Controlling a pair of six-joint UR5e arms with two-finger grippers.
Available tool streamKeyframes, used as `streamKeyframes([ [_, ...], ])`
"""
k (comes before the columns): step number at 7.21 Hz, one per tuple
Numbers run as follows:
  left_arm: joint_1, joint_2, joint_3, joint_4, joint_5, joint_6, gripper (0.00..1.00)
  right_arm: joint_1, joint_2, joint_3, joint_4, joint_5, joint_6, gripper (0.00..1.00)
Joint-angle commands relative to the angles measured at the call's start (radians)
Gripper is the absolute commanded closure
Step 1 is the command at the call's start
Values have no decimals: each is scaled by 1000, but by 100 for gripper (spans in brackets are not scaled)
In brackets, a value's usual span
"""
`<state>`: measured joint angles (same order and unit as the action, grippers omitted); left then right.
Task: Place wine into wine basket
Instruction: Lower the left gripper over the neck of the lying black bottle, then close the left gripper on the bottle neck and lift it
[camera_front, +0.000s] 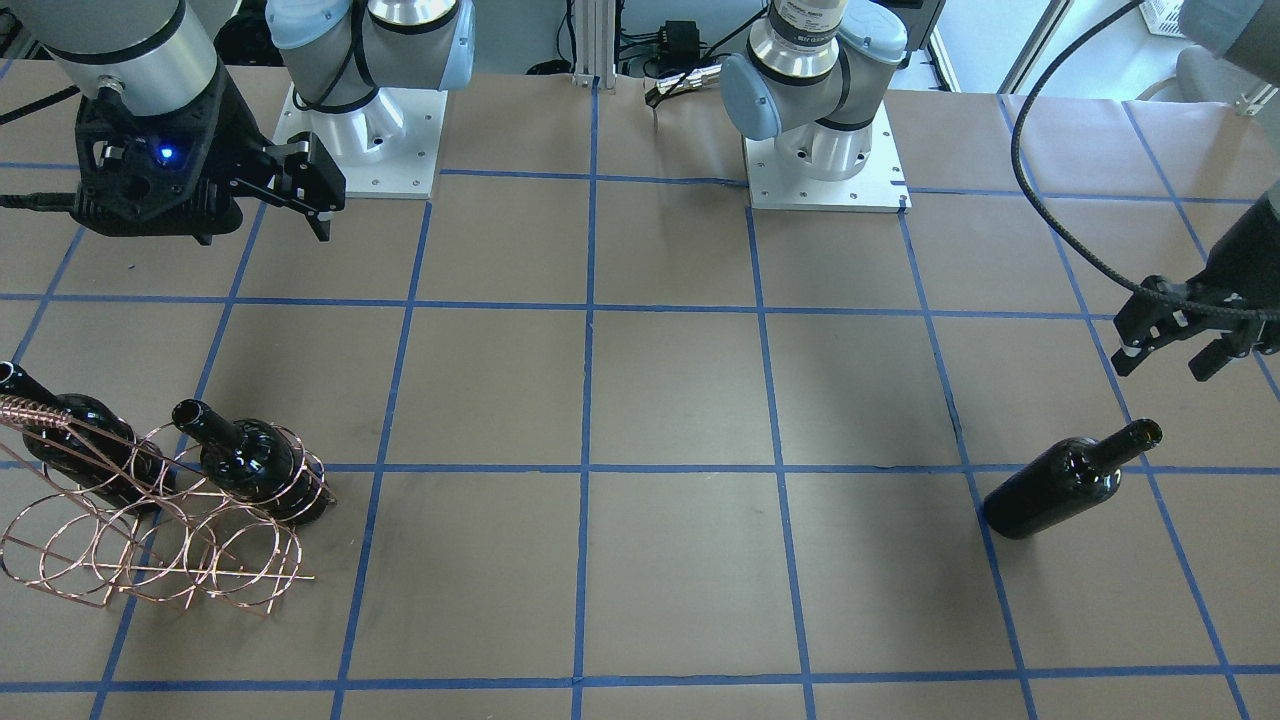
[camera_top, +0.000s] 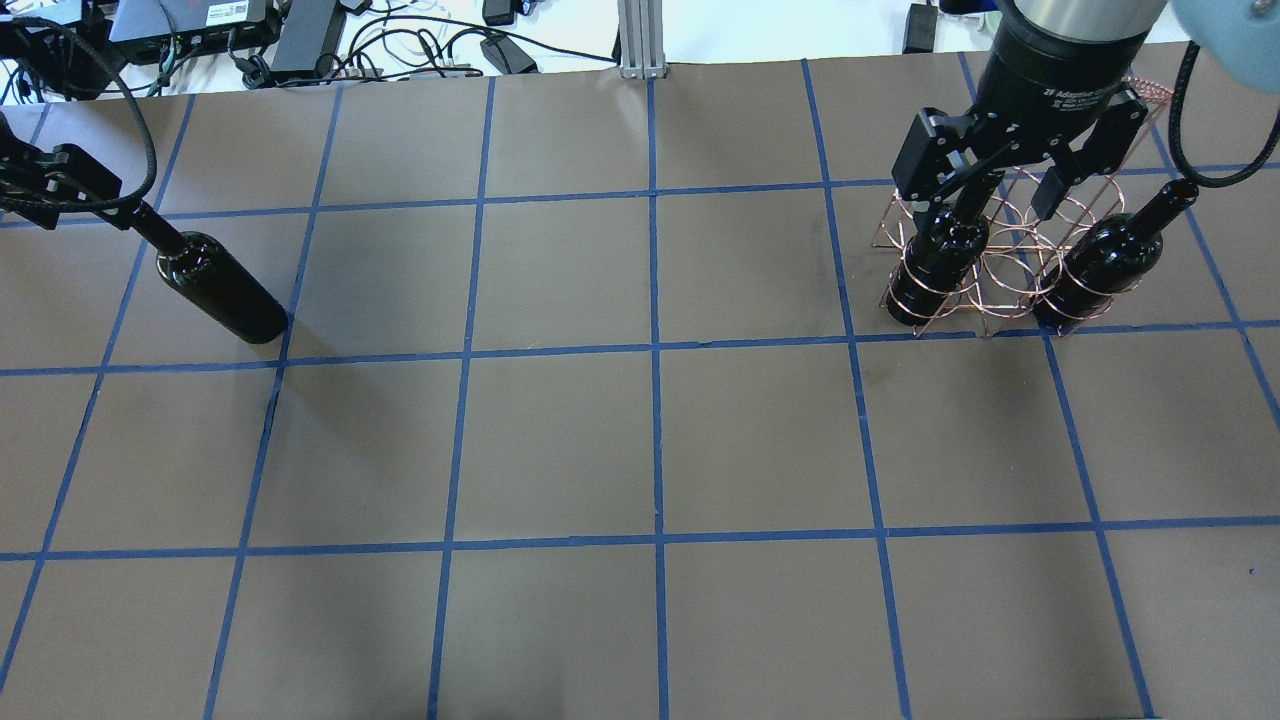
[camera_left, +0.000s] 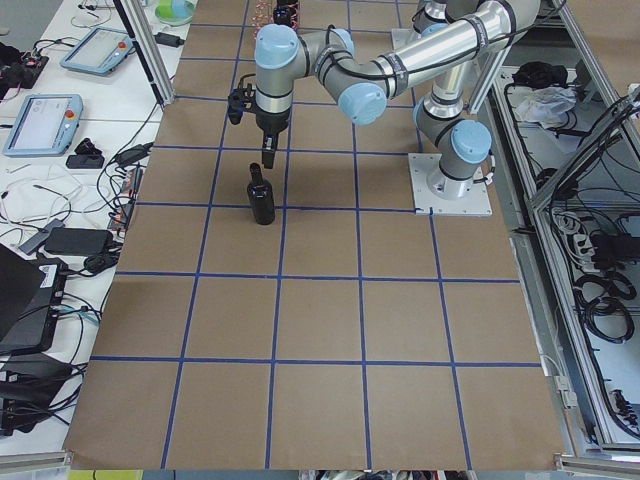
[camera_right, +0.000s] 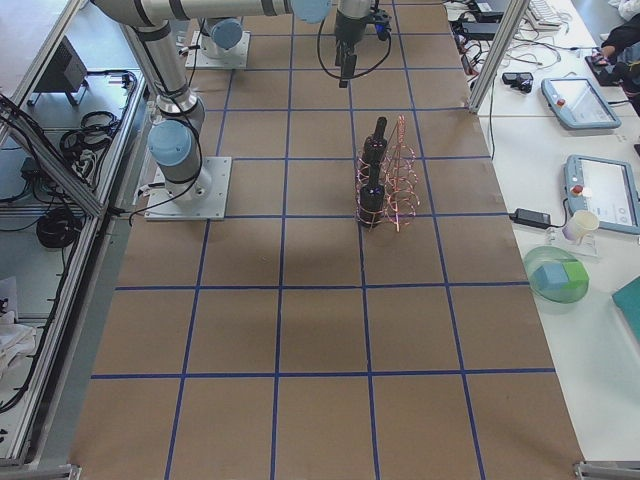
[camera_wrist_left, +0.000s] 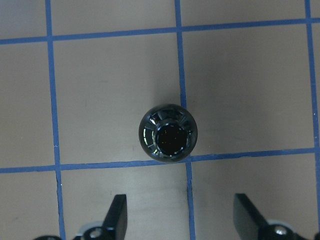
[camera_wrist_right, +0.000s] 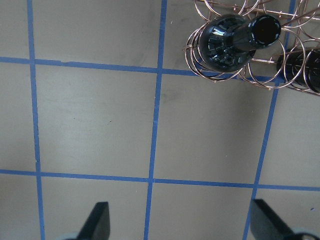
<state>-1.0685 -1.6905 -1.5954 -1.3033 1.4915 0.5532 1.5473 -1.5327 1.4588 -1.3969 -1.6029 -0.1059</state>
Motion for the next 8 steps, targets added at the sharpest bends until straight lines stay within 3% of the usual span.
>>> streamKeyframes([
  [1,-7,-47,-12,45,-14,1,21,-1,-15,0,1,3,-2,0],
  [5,-10,-113,-12,130,-20,-1,22,0,-17,0,6,4,2,0],
  [8,-46,-130,-9,140,-11,-4,33,-1,-18,0,16,1,5,0],
])
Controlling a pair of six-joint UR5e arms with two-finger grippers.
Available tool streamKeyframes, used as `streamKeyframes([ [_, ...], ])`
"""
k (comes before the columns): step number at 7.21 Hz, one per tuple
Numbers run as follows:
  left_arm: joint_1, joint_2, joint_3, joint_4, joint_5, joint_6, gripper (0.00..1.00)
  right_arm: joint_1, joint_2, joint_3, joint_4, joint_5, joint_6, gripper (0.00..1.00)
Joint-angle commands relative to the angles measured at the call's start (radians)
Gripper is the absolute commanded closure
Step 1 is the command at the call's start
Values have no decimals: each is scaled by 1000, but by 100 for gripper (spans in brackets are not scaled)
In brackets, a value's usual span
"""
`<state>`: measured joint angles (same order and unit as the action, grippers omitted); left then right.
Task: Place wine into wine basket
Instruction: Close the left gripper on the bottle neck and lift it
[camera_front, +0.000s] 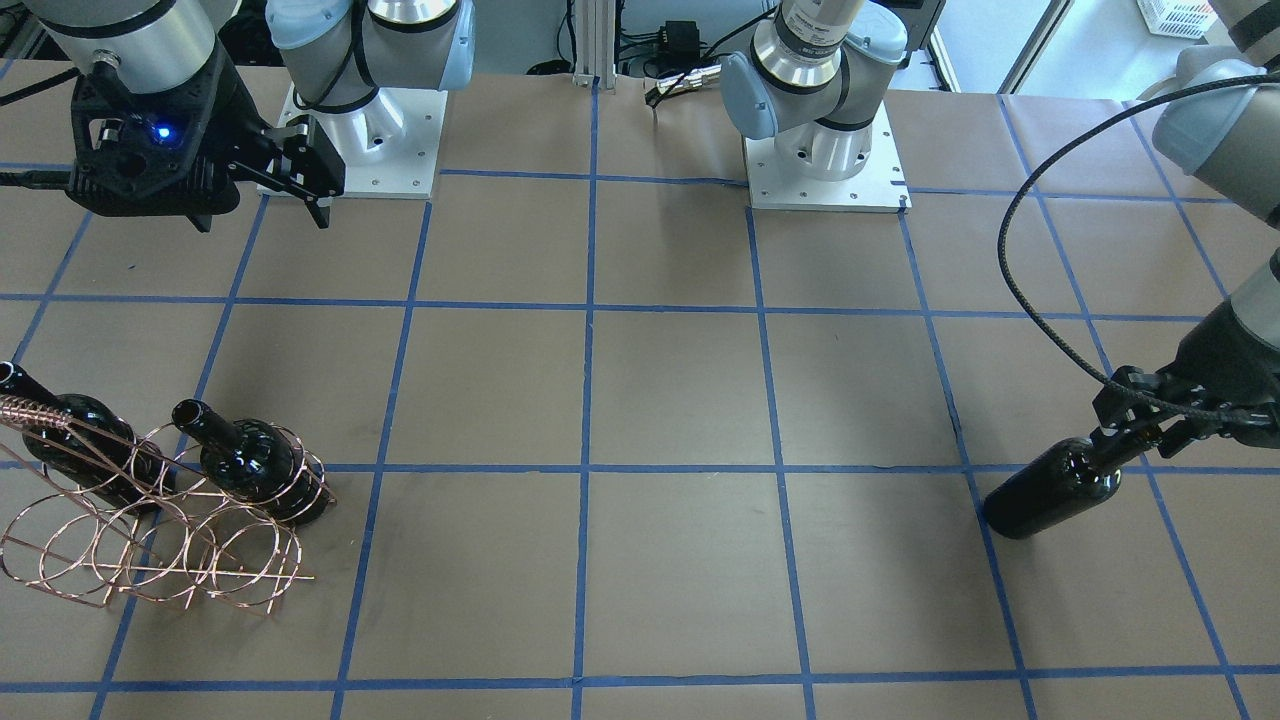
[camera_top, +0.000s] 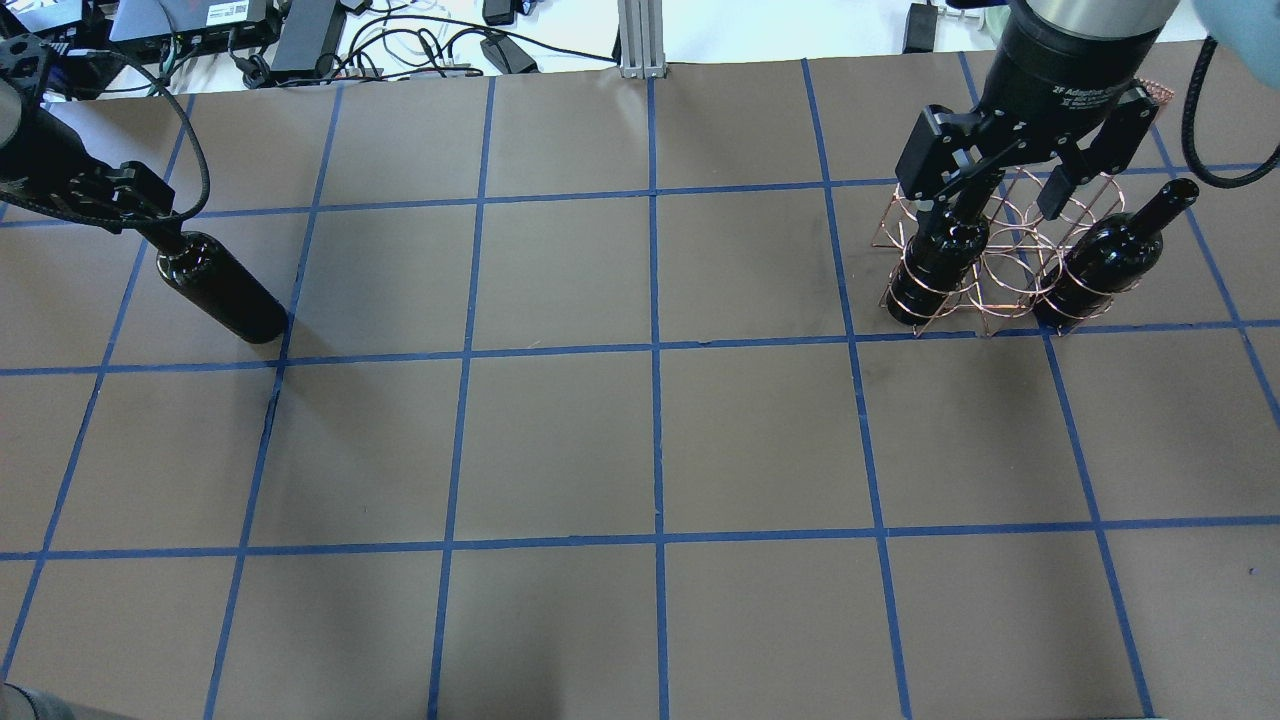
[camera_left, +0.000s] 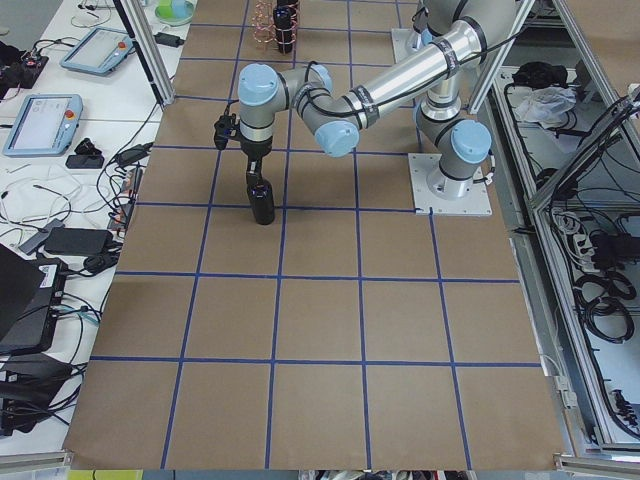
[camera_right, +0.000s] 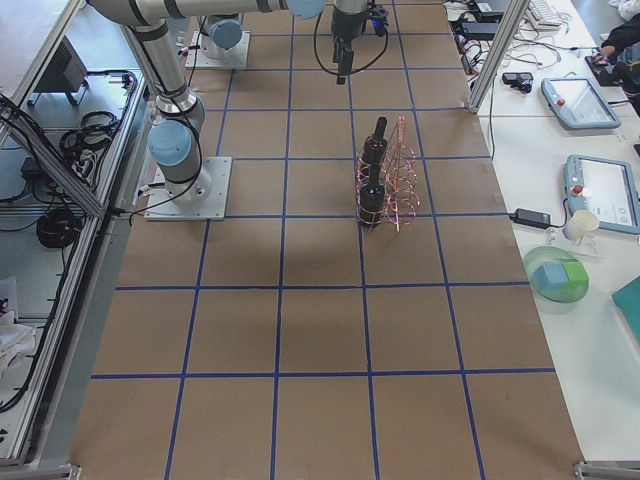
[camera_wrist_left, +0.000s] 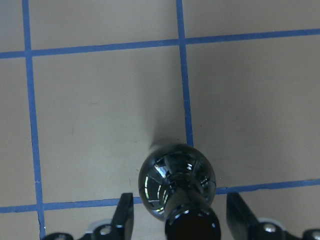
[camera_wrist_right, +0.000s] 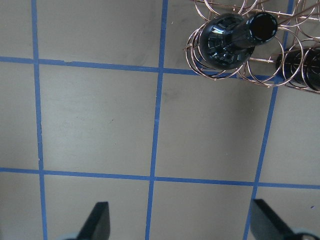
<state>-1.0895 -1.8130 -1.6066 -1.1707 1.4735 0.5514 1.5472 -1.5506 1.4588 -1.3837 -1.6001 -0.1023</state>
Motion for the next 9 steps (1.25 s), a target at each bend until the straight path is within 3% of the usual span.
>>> streamKeyframes([
  [1,-48,-2,4,6,8,-43,37,-1,0,0,3,-6,-2,0],
  [2,-47,-2,7,6,10,-41,44,-1,0,0,3,-4,-4,0],
  [5,-38,-9,13,9,10,-33,44,-1,1,0,3,-7,-4,0],
  [9,-1,-29,16,6,11,-31,57,1,1,0,0,-6,-7,0],
])
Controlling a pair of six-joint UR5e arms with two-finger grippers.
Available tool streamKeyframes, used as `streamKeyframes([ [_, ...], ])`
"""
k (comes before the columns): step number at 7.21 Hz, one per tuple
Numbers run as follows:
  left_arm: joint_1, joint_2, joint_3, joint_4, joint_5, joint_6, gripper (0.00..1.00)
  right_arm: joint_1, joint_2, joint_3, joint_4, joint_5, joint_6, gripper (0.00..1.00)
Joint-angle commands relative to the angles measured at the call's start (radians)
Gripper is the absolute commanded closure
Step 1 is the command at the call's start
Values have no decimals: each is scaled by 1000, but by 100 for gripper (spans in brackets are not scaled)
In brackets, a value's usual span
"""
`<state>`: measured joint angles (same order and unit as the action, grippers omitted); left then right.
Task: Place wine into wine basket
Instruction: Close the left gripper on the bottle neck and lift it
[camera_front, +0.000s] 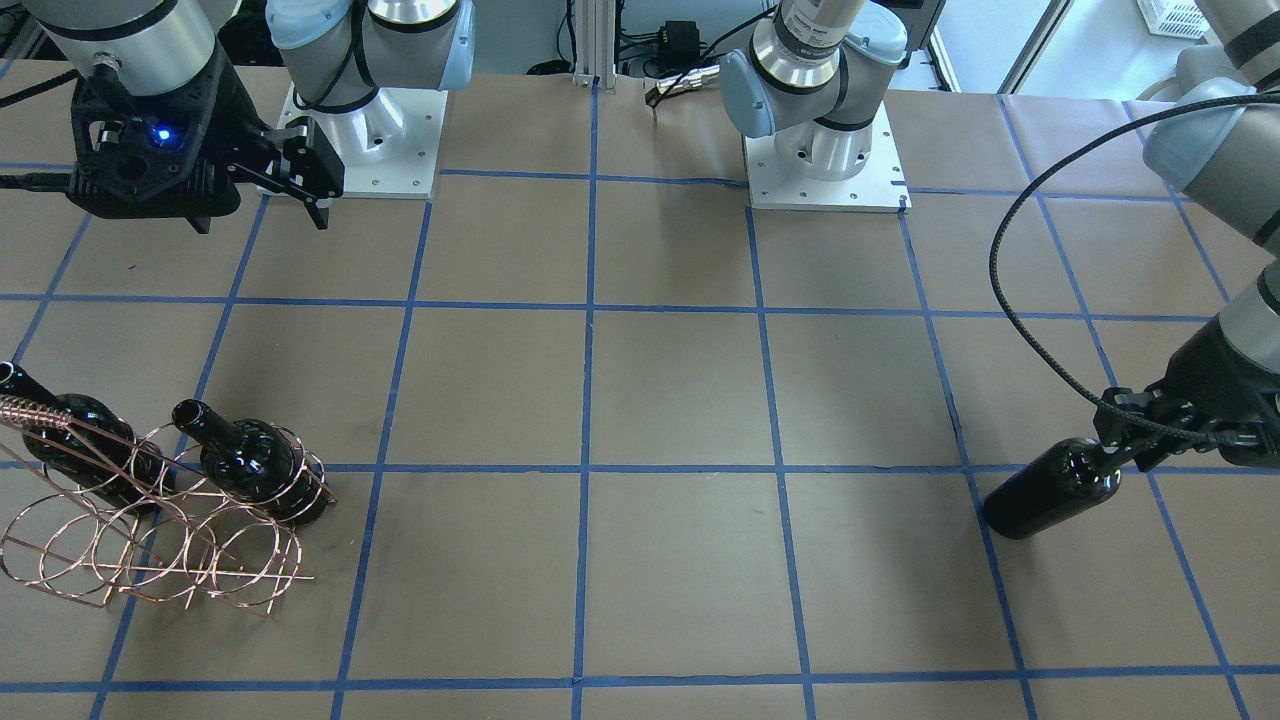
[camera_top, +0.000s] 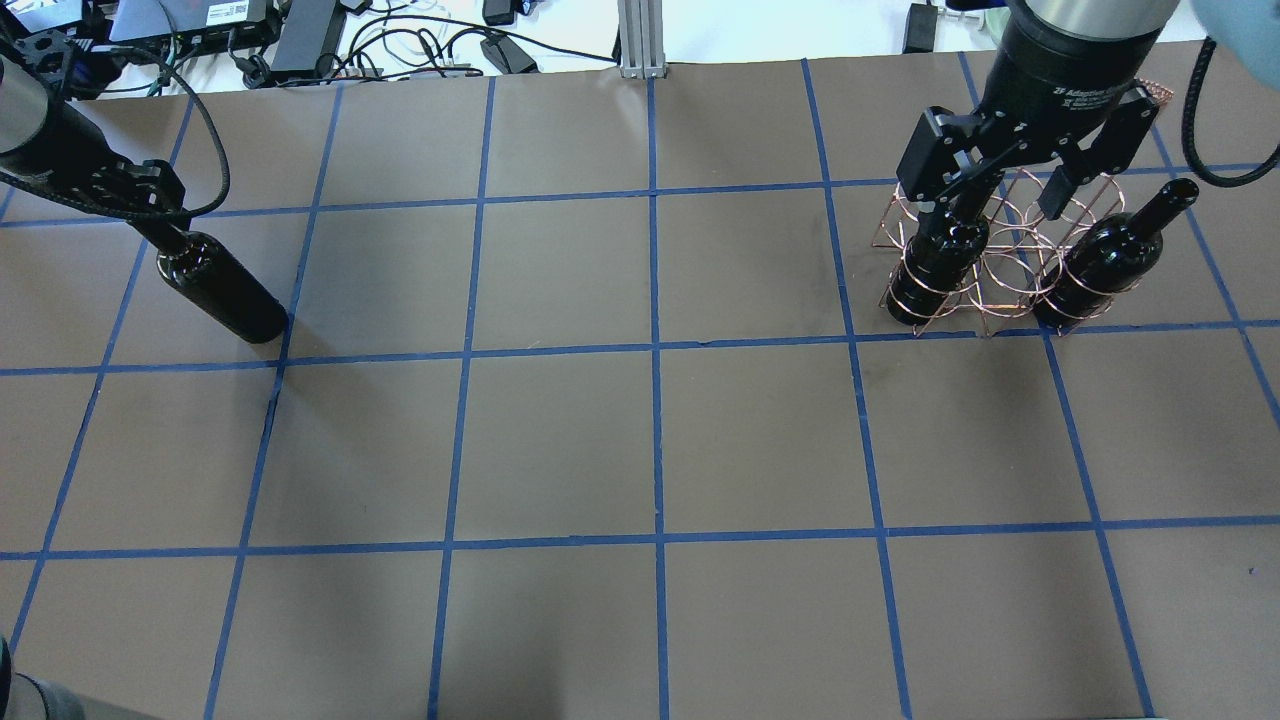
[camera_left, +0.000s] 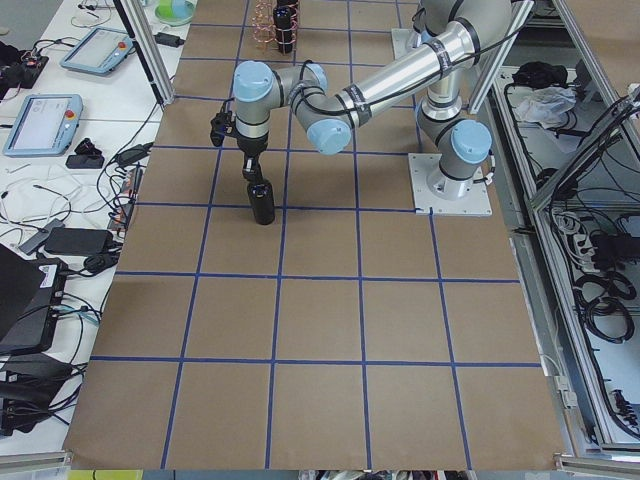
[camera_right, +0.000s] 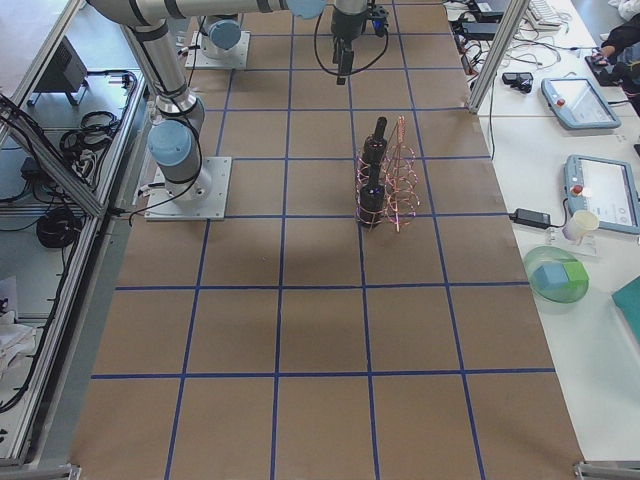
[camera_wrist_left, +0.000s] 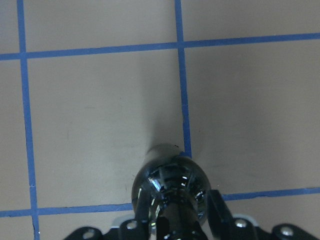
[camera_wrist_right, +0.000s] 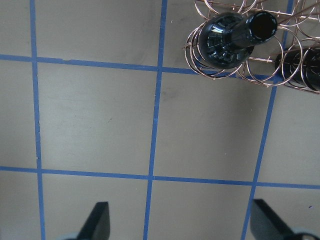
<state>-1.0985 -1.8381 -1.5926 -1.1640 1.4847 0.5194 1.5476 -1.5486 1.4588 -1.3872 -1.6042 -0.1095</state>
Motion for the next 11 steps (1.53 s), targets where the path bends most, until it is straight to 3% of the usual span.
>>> streamKeyframes([
  [1,9,-4,2,0,0,1,63,0,-1,0,5,-3,2,0],
  [3,9,-4,2,-3,0,-1,74,-1,-1,0,4,-5,2,0],
  [5,-1,29,3,-20,2,-18,100,-1,-1,0,-7,0,-1,0],
  [7,-117,115,11,-121,31,-176,100,-1,-1,0,-6,-2,-1,0],
  [8,-239,152,11,-150,101,-281,100,0,-1,0,-6,-2,-1,0],
  [11,-551,206,-7,-161,143,-733,100,0,1,0,-6,-3,2,0],
])
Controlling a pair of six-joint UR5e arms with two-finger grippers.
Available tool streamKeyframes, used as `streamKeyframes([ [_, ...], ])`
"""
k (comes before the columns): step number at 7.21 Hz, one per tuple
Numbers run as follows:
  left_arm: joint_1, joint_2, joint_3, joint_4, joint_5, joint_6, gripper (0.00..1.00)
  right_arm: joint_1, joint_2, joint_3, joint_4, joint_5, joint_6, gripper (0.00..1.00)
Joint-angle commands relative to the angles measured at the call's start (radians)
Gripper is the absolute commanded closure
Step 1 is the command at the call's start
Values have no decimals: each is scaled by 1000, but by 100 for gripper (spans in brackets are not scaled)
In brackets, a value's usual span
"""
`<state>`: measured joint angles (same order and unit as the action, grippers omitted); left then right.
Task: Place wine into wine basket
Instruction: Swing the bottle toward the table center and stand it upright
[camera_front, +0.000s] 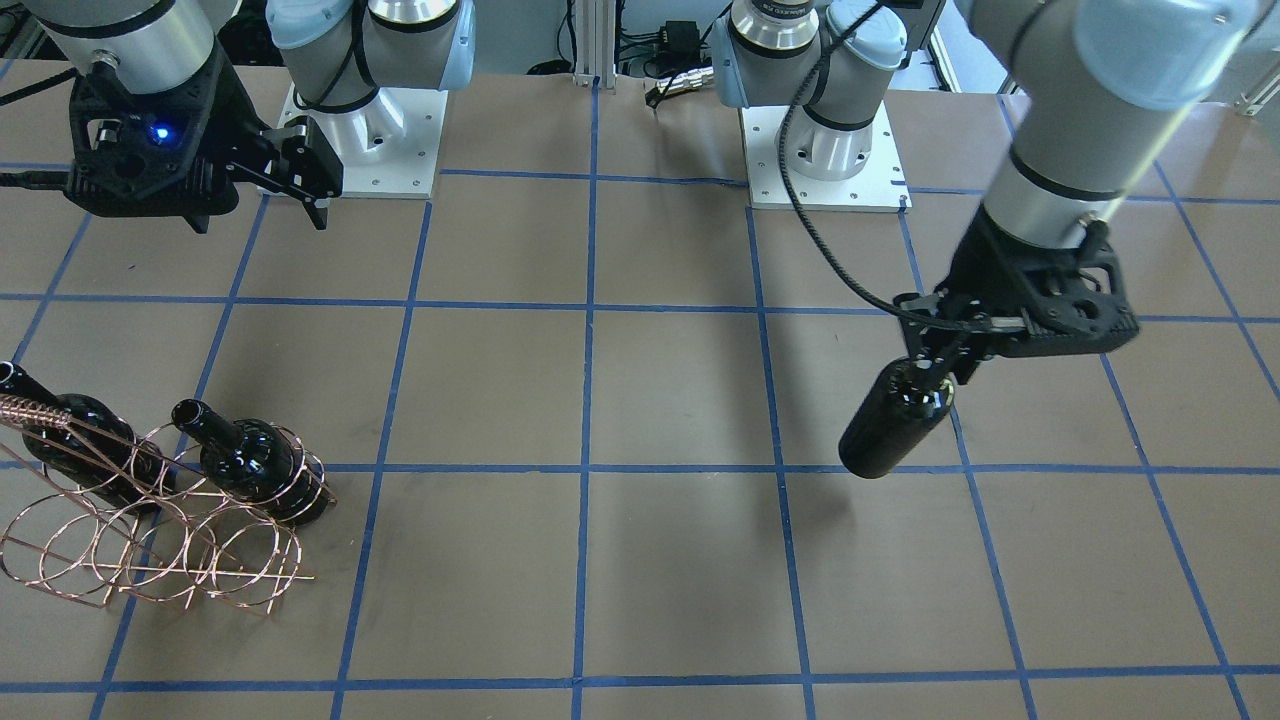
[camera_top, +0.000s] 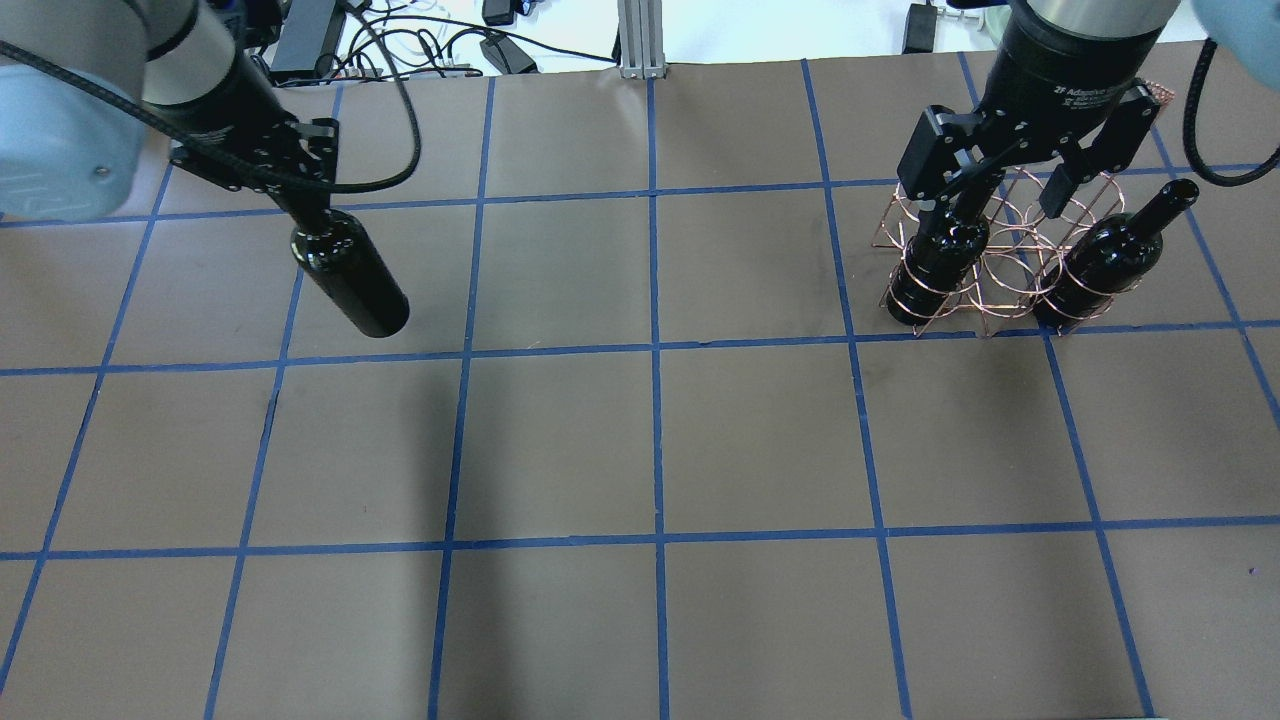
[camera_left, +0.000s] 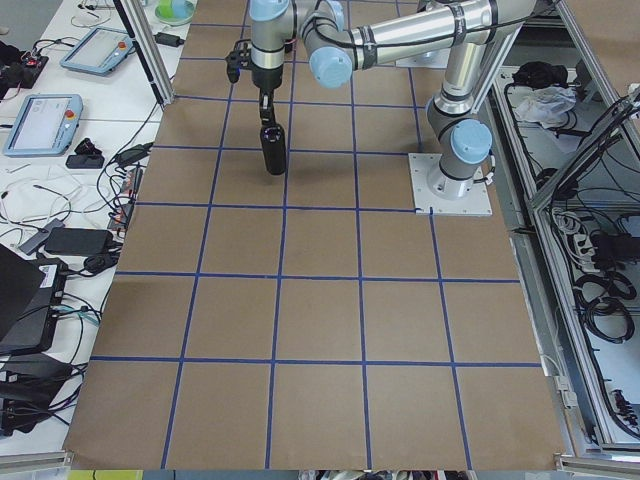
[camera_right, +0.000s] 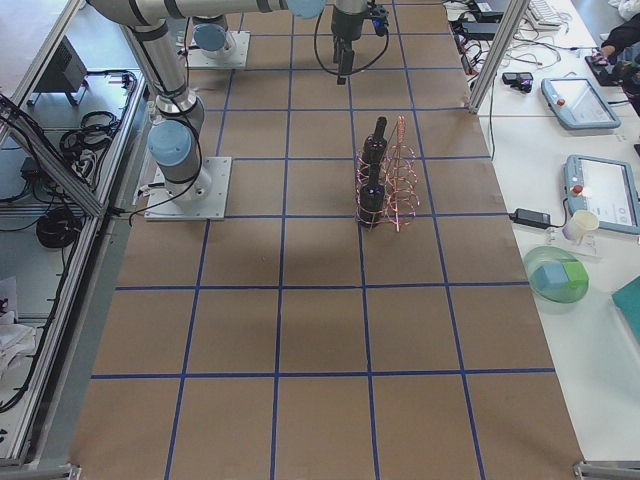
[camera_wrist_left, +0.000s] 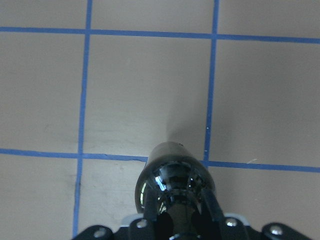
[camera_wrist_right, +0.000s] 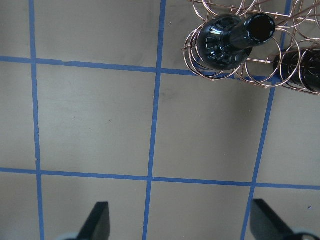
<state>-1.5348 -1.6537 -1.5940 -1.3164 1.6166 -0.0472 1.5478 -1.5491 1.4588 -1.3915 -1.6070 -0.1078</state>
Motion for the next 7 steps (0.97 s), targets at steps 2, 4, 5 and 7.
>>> streamKeyframes([
  [2,-241,35,-49,-73,3,-430,100,0,6,0,-6,13,-1,0],
  [4,-378,37,-93,-72,11,-679,100,2,3,6,-1,16,-3,0],
  [5,-424,26,-124,-61,3,-815,100,0,7,6,-6,9,-4,0],
  [7,-465,8,-133,-40,5,-850,100,0,9,6,-11,7,-4,0],
])
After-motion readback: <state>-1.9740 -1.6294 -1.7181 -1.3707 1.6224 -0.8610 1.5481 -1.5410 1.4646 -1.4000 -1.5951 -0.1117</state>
